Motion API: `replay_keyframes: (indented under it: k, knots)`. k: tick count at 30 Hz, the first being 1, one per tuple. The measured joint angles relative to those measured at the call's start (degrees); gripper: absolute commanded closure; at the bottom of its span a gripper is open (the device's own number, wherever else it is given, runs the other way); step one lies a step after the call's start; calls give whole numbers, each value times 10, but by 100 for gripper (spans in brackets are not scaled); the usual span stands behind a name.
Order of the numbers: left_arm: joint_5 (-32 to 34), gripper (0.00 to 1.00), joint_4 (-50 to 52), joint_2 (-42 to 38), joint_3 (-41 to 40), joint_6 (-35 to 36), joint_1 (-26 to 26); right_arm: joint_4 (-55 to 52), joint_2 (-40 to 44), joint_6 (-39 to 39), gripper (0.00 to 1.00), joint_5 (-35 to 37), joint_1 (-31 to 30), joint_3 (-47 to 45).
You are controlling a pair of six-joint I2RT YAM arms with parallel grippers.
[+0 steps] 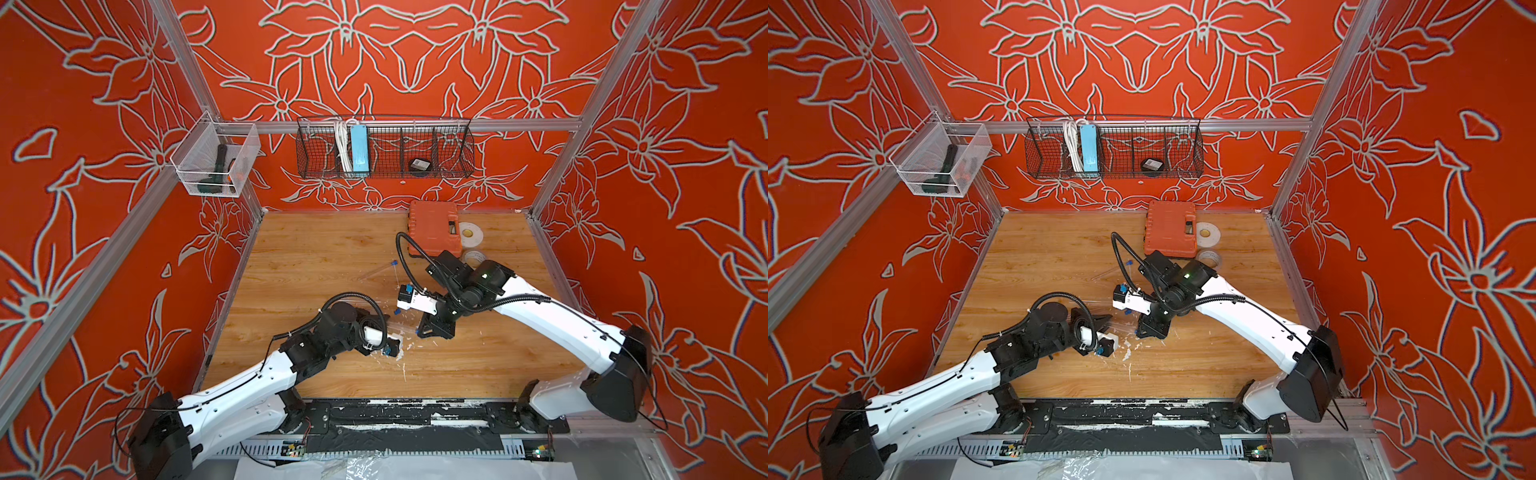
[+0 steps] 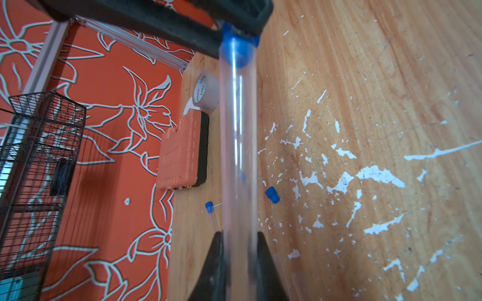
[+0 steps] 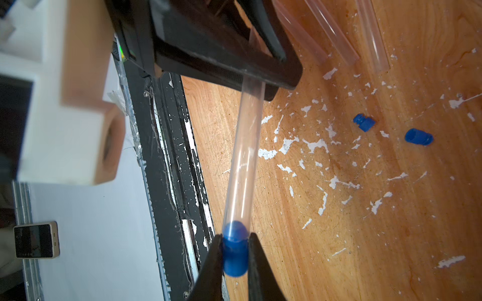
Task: Insert stoppers into test tubes
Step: Insert the stopper into the test tube.
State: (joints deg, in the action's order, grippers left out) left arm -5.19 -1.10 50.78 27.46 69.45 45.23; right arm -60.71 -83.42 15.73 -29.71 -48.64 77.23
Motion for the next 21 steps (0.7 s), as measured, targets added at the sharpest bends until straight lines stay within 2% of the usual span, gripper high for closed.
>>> replay_keyframes:
  k: [8,15,18,21]
  knots:
    - [33,100,-15,-29,-22,22,4,-14,-48,-18,100,-12,0,46]
    - [40,100,-2,-38,-28,32,4,-15,-71,-31,98,-28,0,50]
    - [42,100,3,-45,-28,42,4,-14,-71,-36,85,-35,0,50]
    - [50,100,5,-48,-27,56,4,23,-65,-54,63,-45,5,37]
